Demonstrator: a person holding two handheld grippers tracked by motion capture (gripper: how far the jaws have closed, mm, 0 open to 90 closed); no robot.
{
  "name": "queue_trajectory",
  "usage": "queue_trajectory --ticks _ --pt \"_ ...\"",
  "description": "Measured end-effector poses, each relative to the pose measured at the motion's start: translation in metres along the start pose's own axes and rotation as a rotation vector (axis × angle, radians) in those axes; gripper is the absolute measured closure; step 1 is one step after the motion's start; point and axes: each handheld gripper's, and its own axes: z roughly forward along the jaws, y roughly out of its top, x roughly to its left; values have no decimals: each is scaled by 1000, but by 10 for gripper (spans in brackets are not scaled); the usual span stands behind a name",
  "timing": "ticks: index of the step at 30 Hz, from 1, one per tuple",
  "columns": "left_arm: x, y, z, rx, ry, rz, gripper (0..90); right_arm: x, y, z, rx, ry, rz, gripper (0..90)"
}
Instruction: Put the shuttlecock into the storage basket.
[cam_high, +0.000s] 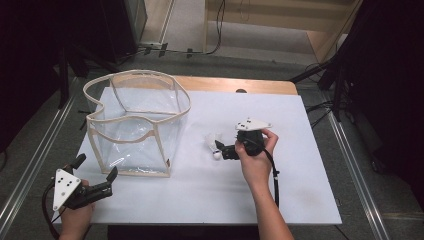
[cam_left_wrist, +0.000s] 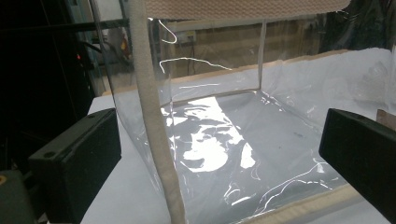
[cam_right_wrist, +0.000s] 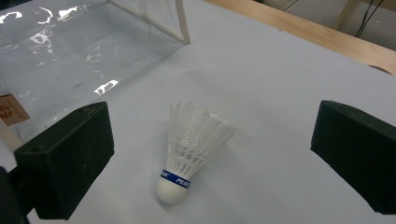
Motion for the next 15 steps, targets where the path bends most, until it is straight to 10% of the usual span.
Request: queue_trajectory --ticks 15 --pt "0 0 0 0 -1 -2 0 8 2 15 37 15 1 49"
